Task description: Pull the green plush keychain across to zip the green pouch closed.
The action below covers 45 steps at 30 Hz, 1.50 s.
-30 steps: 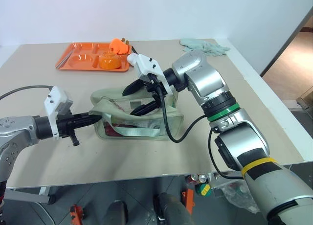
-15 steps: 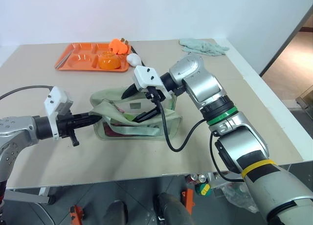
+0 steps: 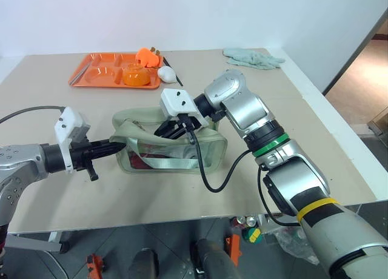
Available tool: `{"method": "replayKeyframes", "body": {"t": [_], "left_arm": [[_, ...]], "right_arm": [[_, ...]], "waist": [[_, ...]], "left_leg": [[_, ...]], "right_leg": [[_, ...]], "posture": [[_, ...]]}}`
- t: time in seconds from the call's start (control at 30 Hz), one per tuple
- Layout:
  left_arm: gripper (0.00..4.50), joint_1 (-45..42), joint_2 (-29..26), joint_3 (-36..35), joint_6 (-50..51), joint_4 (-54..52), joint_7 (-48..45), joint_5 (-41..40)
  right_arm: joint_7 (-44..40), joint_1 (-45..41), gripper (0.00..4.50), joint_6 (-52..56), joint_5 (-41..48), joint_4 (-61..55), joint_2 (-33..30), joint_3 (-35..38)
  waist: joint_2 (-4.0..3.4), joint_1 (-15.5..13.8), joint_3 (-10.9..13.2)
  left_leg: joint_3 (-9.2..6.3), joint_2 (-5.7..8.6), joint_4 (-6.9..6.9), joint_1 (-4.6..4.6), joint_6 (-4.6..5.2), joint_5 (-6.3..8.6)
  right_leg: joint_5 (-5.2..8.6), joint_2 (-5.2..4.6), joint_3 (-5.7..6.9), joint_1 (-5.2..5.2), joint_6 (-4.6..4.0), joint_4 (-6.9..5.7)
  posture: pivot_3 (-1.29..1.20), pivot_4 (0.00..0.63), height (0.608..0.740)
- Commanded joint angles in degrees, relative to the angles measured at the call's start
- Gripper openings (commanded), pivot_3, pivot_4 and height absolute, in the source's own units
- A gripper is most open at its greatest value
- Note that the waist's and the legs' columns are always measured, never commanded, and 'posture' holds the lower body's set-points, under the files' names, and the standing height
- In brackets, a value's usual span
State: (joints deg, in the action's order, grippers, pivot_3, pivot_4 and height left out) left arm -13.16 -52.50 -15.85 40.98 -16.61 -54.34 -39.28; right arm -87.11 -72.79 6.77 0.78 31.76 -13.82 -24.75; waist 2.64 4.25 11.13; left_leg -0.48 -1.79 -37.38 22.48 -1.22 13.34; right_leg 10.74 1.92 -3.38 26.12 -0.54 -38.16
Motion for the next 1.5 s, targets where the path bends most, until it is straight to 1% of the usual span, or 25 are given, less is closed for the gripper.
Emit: {"method": "replayKeyframes", "body": {"t": [0.03,0.17,0.23,0.27,0.33,0.37,0.4,0.47,0.67,0.8,0.93,1.17,1.2,1.23,1.33,1.43,1.47,1.5], "left_arm": [[0.0,0.46,0.02,-0.38,-0.1,-0.58,-0.05,-0.11],[0.0,0.38,0.08,-0.34,0.11,-0.76,0.18,-0.22],[0.0,0.44,0.1,-0.36,0.19,-0.9,0.27,-0.28],[0.0,0.47,0.13,-0.38,0.24,-0.99,0.34,-0.31],[0.0,0.53,0.16,-0.45,0.33,-1.08,0.42,-0.37],[0.0,0.55,0.17,-0.48,0.36,-1.1,0.43,-0.39],[0.0,0.57,0.18,-0.49,0.35,-1.11,0.43,-0.36],[0.0,0.53,0.19,-0.5,0.44,-1.2,0.52,-0.38],[0.0,0.41,0.29,-0.48,0.43,-1.25,0.64,-0.35],[0.0,0.36,0.34,-0.41,0.49,-1.3,0.72,-0.41],[0.0,0.48,0.33,-0.49,0.53,-1.46,0.79,-0.49],[0.0,0.73,0.41,-0.55,0.44,-1.73,0.97,-0.5],[0.0,0.78,0.39,-0.57,0.43,-1.76,0.96,-0.5],[0.0,0.8,0.37,-0.58,0.41,-1.76,0.93,-0.5],[0.0,0.85,0.39,-0.56,0.39,-1.82,0.93,-0.51],[0.0,0.75,0.41,-0.47,0.31,-1.72,0.84,-0.48],[0.0,0.7,0.4,-0.45,0.3,-1.66,0.79,-0.47],[0.0,0.68,0.42,-0.42,0.31,-1.7,0.79,-0.46]], "right_arm": [[0.07,-0.44,0.65,-1.34,-0.87,0.22,0.59,-0.51],[0.25,-0.59,0.65,-1.69,-1.64,1.36,0.98,-0.7],[-0.02,-0.81,1.21,-1.05,-1.53,1.68,1.2,-0.46],[-0.2,-0.85,1.41,-1.3,-1.56,1.69,1.2,-0.46],[0.31,-1.03,2.06,-1.82,-2.02,2.21,1.33,-0.47],[0.82,-1.18,2.5,-1.99,-2.36,2.65,1.48,-0.44],[1.16,-1.32,2.77,-2.1,-2.61,3.07,1.59,-0.43],[1.29,-1.51,3.46,-2.01,-2.74,3.55,1.65,-0.32],[1.51,-1.14,3.46,-2.55,-3.29,3.7,1.95,-0.61],[5.07,-0.24,3.46,-5.33,-6.84,4.65,2.64,-2.37],[7.25,-0.66,3.46,-6.42,-8.38,6.4,3.74,-2.77],[8.35,-1.0,3.46,-7.95,-9.64,8.12,4.62,-2.42],[8.19,-1.12,3.05,-8.0,-9.5,8.26,4.63,-2.23],[8.06,-1.25,2.91,-8.05,-9.37,8.39,4.61,-2.08],[7.75,-1.41,1.96,-8.45,-9.09,8.6,4.48,-1.77],[7.76,-1.49,0.91,-8.63,-9.04,8.74,4.46,-1.6],[7.71,-1.51,0.44,-8.65,-8.99,8.77,4.46,-1.56],[7.47,-1.44,0.21,-8.72,-8.88,8.6,4.35,-1.53]], "waist": [[0.0,0.0,0.0],[0.0,0.01,0.0],[0.01,0.01,0.0],[0.01,0.01,0.0],[0.01,0.01,0.0],[0.01,0.01,0.0],[0.01,0.01,0.0],[0.01,0.01,0.0],[0.0,0.02,0.0],[0.01,0.02,0.0],[0.01,0.02,0.0],[0.01,0.03,0.0],[0.01,0.03,0.0],[0.01,0.03,0.0],[0.0,0.03,0.0],[0.0,0.03,0.0],[0.0,0.03,0.0],[0.0,0.03,0.0]], "left_leg": [[0.0,0.0,0.0,0.0,0.0,0.0],[0.0,0.0,0.0,0.0,0.0,0.0],[0.0,0.0,0.0,-0.01,0.0,0.0],[0.0,0.0,0.0,-0.02,0.0,0.0],[-0.01,0.0,0.0,-0.02,0.0,0.0],[0.0,0.0,0.0,-0.02,0.0,0.0],[0.0,0.0,0.0,-0.02,0.0,0.0],[0.0,0.0,0.0,-0.02,0.0,0.0],[0.0,0.0,0.0,-0.02,0.0,0.0],[0.0,0.0,0.0,-0.02,0.0,0.0],[0.0,0.0,0.0,-0.02,0.0,0.0],[0.0,0.0,0.0,-0.01,0.0,0.0],[0.0,0.0,0.0,-0.01,0.0,0.0],[0.0,0.0,0.0,-0.01,0.0,0.0],[0.0,0.0,0.0,-0.01,0.0,0.0],[0.0,0.0,0.0,-0.01,0.0,0.0],[0.0,0.0,0.0,-0.01,0.0,0.0],[0.0,0.0,0.0,-0.01,0.0,0.0]], "right_leg": [[0.0,0.0,0.0,0.0,0.0,0.0],[0.0,0.0,0.0,-0.01,0.0,0.0],[0.0,0.0,-0.01,-0.01,0.0,0.0],[0.0,0.0,-0.01,-0.01,0.0,0.0],[0.0,0.0,0.0,-0.01,0.0,0.0],[0.0,0.0,0.0,-0.02,0.0,0.0],[0.0,0.0,0.0,-0.02,0.0,0.0],[0.0,0.0,-0.01,-0.02,0.0,0.0],[0.01,0.0,0.0,-0.02,-0.01,0.0],[0.0,0.0,-0.01,-0.01,-0.01,0.0],[0.0,0.01,-0.01,-0.01,-0.01,0.0],[0.0,0.0,-0.02,-0.01,-0.01,0.0],[0.0,0.0,-0.01,-0.01,-0.01,0.0],[0.0,0.0,-0.01,-0.01,-0.01,0.0],[0.0,0.0,-0.01,-0.01,-0.01,0.0],[0.0,0.0,-0.01,-0.01,-0.01,0.0],[0.0,0.0,-0.01,-0.01,-0.01,0.0],[0.0,0.0,-0.01,-0.01,-0.01,0.0]], "posture": [[0.0,0.15,0.74],[0.0,0.15,0.74],[0.0,0.15,0.74],[0.0,0.15,0.74],[0.0,0.15,0.74],[0.0,0.15,0.74],[0.0,0.15,0.74],[0.0,0.15,0.74],[0.0,0.15,0.74],[0.0,0.15,0.74],[0.0,0.15,0.74],[0.0,0.15,0.74],[0.0,0.15,0.74],[0.0,0.15,0.74],[0.0,0.15,0.74],[0.0,0.15,0.74],[0.0,0.15,0.74],[0.0,0.15,0.74]]}}
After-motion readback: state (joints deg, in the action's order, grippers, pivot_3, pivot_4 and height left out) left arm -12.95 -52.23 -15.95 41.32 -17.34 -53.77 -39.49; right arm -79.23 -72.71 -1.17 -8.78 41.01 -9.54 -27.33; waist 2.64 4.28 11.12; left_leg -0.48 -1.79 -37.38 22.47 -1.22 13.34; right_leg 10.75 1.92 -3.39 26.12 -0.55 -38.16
